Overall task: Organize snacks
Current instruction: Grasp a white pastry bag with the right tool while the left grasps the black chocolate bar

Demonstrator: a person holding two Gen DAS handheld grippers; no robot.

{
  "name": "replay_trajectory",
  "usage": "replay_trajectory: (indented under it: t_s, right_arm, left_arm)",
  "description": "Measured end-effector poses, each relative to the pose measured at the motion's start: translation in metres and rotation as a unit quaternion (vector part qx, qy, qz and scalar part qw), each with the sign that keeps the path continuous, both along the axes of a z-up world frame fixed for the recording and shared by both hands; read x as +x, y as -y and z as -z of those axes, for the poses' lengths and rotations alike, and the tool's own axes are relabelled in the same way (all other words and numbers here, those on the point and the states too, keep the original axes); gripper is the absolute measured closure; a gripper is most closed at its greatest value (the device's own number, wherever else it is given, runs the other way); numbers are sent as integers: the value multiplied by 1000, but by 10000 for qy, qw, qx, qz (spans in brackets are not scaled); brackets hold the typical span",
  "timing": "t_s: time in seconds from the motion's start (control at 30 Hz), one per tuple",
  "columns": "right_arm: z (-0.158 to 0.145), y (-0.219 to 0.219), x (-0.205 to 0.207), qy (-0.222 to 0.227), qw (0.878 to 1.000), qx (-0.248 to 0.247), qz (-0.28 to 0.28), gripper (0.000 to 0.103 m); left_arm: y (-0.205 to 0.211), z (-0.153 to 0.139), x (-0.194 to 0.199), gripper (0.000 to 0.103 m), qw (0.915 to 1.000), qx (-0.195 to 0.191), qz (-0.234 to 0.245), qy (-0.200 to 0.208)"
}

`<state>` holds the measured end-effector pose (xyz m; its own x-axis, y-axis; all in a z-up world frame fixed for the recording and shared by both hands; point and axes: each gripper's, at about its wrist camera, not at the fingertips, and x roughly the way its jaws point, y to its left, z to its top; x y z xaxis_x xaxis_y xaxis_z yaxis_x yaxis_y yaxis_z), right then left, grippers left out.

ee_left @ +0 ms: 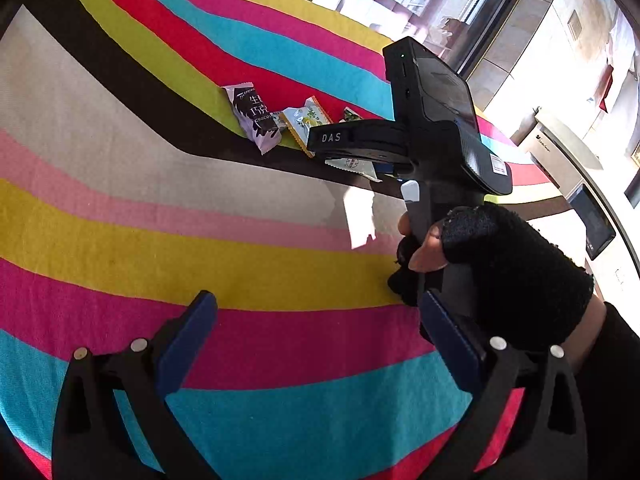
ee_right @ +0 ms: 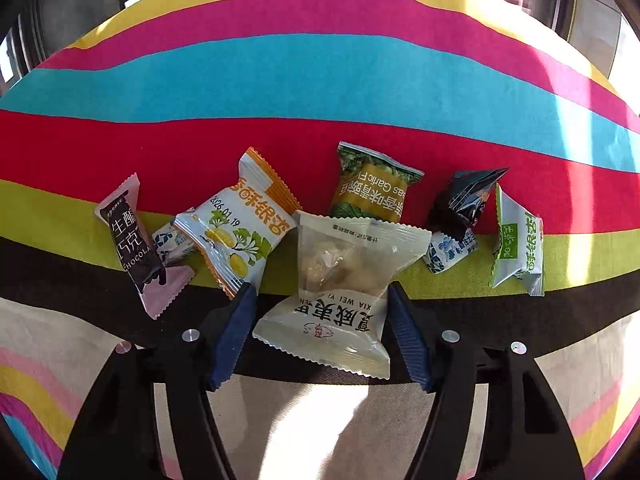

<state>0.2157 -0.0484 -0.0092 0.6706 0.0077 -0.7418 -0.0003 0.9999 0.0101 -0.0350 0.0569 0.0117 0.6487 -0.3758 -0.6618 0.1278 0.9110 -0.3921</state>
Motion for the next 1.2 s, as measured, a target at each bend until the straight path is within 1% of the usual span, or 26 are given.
replay_trajectory:
  t_s: [0.03, 0.13, 0.23, 0.33, 0.47, 0.5, 0.57, 0.6, 0.63, 0.7, 0.77, 0.83, 0.9, 1.0, 1.07, 1.13, 1.2]
  right_arm:
    - [-3, 1, -10, 68, 9999, -4, -98, 67]
    - [-11, 18, -63, 334, 9981, 292, -434, 68]
    - [-12, 45, -128, 454, 9967, 384, -556, 68]
    - [-7, 78, -183, 447, 9969, 523, -372, 68]
    - [7, 109, -231, 493, 9957, 777, 87, 67]
    - [10, 116, -236, 517, 9949, 847, 197, 67]
    - [21, 128, -238, 534, 9910, 1163, 404, 67]
    - [29, 135, -241, 507, 9888, 1317, 494, 67]
    - [30, 137, -242, 544, 9870, 1409, 548, 67]
    - [27, 137, -245, 686, 9866, 1371, 557, 67]
    - [28, 132, -243, 649, 9890, 1232, 506, 67]
    - [28, 132, -241, 628, 9891, 1230, 508, 67]
    - [32, 137, -240, 596, 9871, 1376, 561, 67]
    - [33, 141, -240, 603, 9851, 1502, 587, 67]
    - [33, 141, -240, 583, 9851, 1503, 593, 67]
    - [35, 142, -238, 578, 9841, 1567, 600, 66]
    - [36, 145, -238, 586, 9822, 1678, 609, 66]
  left_arm:
    - [0, 0, 0, 2, 10000, -4, -6, -6]
    - [-1, 1, 3, 2, 10000, -27, -18, -30]
    - [-1, 1, 3, 2, 10000, -19, -3, -5]
    - [0, 1, 3, 2, 10000, 0, 28, -27]
    - [0, 2, 6, 2, 9999, 17, 55, -114]
    - [1, 2, 6, 2, 9999, 31, 59, -122]
    - [0, 2, 8, 2, 9998, -4, 61, -172]
    - [-1, 1, 11, 2, 9997, -55, 28, -226]
    - [-2, 0, 16, 2, 9995, -67, -43, -319]
    - [-5, -3, 29, 2, 9983, -10, -376, -443]
    - [-8, -8, 50, 2, 9956, 78, -846, -403]
    - [-9, -7, 79, 2, 9911, 166, -1234, -475]
    - [-9, -2, 112, 2, 9857, 246, -1560, -594]
    - [-8, 1, 153, 2, 9758, 459, -2055, -589]
    - [-7, 2, 176, 2, 9700, 623, -2264, -628]
    - [-5, 5, 194, 2, 9639, 928, -2391, -717]
    - [0, 6, 203, 2, 9599, 1242, -2372, -826]
